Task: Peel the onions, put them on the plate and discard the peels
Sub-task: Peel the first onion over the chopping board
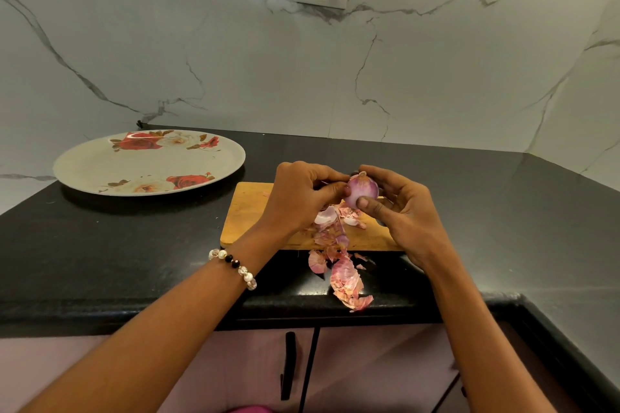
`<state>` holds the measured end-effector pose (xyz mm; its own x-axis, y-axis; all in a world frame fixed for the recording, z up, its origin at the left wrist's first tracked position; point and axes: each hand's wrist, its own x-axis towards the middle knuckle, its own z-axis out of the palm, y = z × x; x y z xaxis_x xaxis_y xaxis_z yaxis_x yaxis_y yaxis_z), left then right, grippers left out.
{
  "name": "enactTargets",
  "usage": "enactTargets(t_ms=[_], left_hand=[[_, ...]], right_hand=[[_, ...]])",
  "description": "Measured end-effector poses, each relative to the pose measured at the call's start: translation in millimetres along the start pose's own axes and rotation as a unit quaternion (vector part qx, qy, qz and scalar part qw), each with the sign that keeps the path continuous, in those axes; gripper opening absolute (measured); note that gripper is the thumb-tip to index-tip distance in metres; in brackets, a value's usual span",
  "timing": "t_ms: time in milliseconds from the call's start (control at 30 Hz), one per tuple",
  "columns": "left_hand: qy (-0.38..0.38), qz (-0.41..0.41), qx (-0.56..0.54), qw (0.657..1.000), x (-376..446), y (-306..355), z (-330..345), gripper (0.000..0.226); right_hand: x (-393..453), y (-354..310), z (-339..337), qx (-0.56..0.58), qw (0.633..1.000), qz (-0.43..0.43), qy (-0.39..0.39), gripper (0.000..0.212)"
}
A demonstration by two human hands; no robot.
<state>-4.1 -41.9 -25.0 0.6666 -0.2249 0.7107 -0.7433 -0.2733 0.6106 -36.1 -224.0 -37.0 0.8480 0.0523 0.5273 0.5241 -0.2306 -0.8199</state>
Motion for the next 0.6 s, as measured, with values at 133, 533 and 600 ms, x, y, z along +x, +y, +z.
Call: enactTargets(t_ms=[133, 533, 600], left_hand=[[0.012, -0.003, 0.015, 1.000, 0.1, -1.9, 0.0, 0.017], [0.010, 0.030, 0.099, 0.995, 3.1, -5.0, 4.4, 0.006], [0.011, 0.012, 0.085, 0.996, 3.2, -1.9, 4.2, 0.006]], right_hand=[[0.9, 4.7, -1.1, -0.009, 1.000, -0.005, -0.014, 0.052], [0.9, 3.3, 0.0, -0.005, 1.000, -0.011, -0.023, 0.051], [1.1, 2.0, -0.9, 0.014, 1.000, -0.011, -0.012, 0.052]])
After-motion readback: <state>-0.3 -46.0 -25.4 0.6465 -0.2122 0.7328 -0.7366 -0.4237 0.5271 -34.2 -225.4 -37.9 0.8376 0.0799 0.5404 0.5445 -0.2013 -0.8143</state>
